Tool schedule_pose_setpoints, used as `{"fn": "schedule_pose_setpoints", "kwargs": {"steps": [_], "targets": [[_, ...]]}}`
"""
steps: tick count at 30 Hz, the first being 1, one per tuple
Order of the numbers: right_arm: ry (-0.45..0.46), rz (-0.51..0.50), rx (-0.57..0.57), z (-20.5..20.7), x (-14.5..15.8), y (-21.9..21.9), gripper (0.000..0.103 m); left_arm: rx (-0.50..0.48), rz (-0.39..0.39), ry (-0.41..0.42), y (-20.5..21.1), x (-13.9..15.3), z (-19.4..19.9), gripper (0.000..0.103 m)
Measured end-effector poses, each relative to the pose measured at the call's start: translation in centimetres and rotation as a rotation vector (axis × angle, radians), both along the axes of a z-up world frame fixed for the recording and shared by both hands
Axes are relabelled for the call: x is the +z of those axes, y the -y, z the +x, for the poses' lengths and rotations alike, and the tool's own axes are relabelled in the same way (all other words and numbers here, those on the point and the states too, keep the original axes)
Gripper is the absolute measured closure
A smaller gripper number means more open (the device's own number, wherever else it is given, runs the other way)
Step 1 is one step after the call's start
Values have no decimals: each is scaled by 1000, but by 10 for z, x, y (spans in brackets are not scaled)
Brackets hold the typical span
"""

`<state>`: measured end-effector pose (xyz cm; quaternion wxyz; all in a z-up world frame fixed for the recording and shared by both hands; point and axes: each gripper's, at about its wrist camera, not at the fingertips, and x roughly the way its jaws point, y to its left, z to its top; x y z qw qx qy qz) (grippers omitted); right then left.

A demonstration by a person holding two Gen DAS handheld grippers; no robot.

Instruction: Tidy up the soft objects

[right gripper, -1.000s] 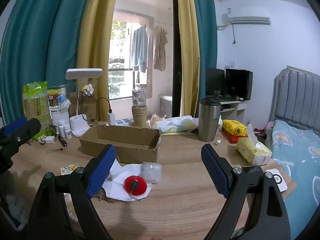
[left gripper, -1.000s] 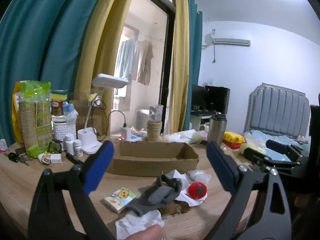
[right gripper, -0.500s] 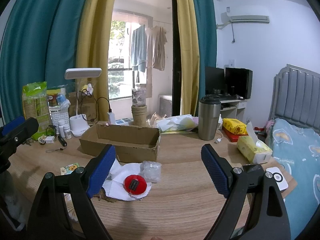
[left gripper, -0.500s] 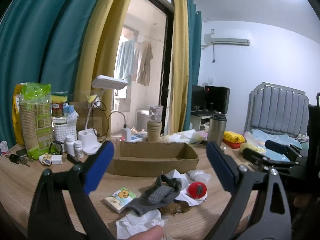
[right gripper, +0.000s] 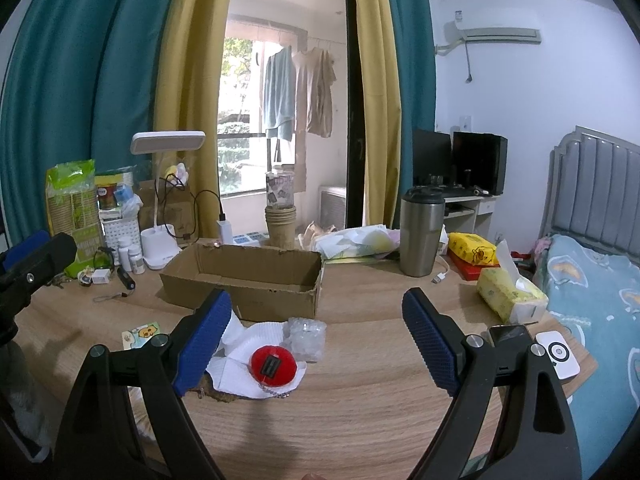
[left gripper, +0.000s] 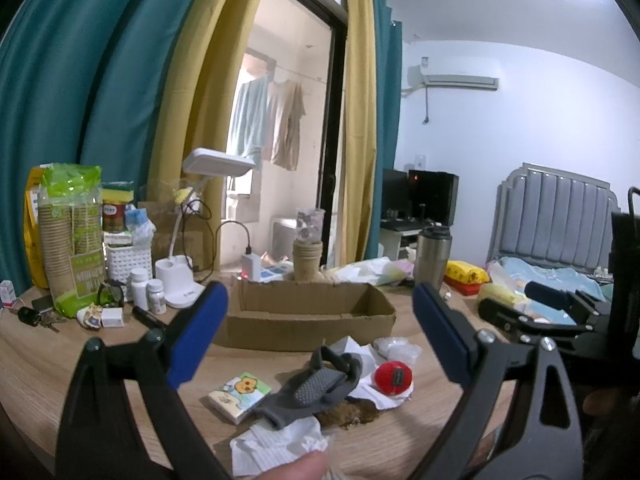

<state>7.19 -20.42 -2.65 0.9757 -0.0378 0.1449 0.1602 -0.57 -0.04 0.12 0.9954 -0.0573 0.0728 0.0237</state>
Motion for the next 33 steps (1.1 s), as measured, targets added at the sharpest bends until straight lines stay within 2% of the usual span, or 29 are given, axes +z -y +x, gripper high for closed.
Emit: {"fn": "schedule_pose_setpoints", "kwargs": {"steps": [33], "targets": [[-9,1,7,1,0,-7,13,-4,-9,-10,2,-6,0,8]]}}
